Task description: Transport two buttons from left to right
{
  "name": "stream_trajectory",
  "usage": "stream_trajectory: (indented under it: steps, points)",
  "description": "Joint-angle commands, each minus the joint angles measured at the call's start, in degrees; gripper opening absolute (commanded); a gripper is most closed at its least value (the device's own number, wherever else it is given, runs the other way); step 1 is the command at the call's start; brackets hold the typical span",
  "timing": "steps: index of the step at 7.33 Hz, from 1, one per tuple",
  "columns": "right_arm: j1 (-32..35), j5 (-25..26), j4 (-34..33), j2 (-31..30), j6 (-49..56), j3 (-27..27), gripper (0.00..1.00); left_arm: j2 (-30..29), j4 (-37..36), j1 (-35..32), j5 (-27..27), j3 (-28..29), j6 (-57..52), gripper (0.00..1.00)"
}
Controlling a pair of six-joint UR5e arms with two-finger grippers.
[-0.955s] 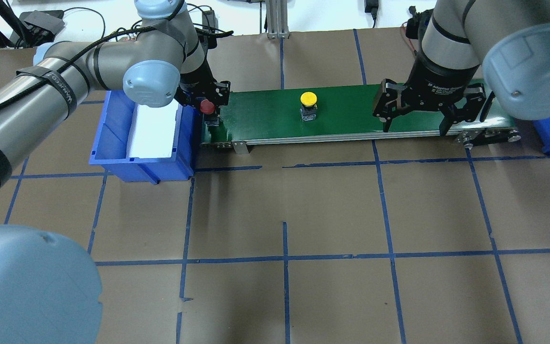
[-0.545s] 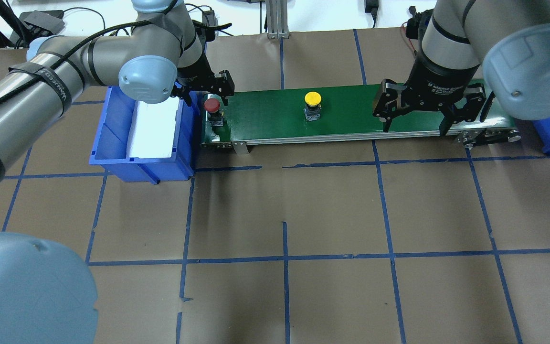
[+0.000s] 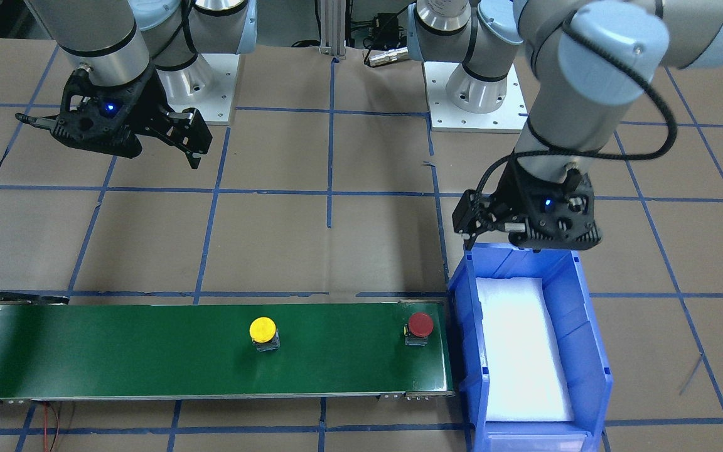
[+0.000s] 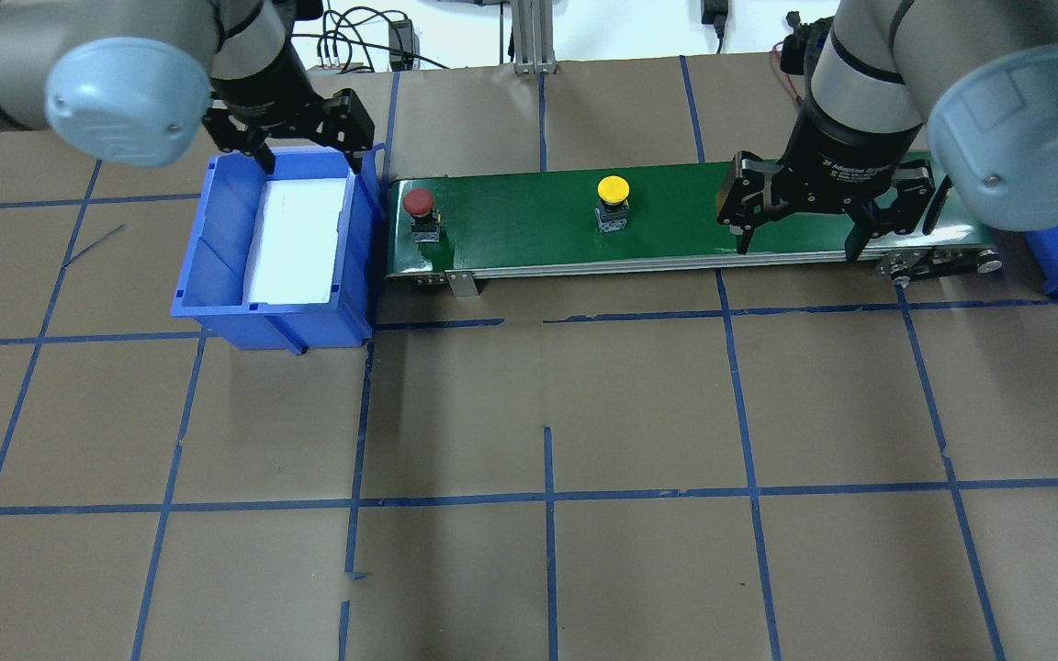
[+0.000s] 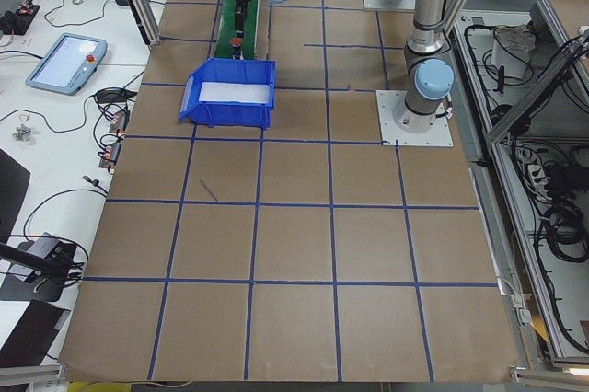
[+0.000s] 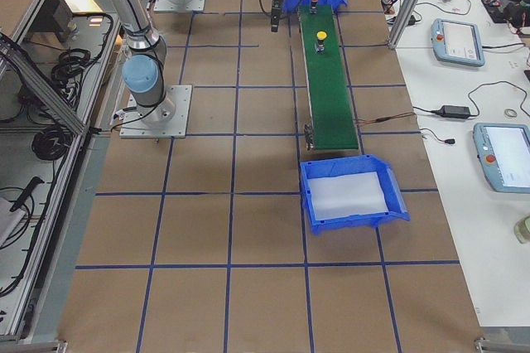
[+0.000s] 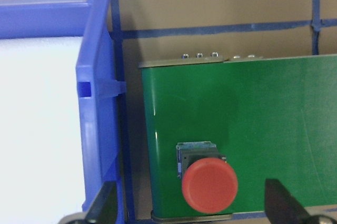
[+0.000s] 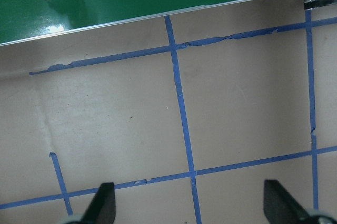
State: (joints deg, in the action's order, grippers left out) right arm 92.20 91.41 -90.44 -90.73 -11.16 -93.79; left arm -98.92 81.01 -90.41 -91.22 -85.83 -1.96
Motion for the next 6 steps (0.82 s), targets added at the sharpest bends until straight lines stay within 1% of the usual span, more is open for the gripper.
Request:
stream_trajectory:
  steps: [1, 2, 3, 4, 6]
  points:
    - [-0.1, -0.1, 0.0, 0.2, 0.0, 0.4, 1.0, 8.9, 4.6, 0.8, 0.4, -5.4, 1.1, 1.0]
    - [-0.2, 0.0, 0.0, 0.3, 0.4, 0.6, 1.0, 10.8, 4.9, 0.4, 0.1, -8.5, 0.9, 1.0]
    - [-0.3, -0.2, 0.0, 0.2, 0.4, 0.9, 1.0, 12.0, 5.1, 0.4, -0.1, -8.6, 0.5, 1.0]
    - [-0.3, -0.5, -0.3, 0.2, 0.2, 1.4, 1.0, 12.6, 5.5, 0.2, 0.0, -10.0, 1.2, 1.0]
    - [-0.3, -0.6, -0.4, -0.1, -0.2, 1.8, 1.0, 11.8, 7.5, -3.4, -0.2, -9.2, 1.4, 1.0]
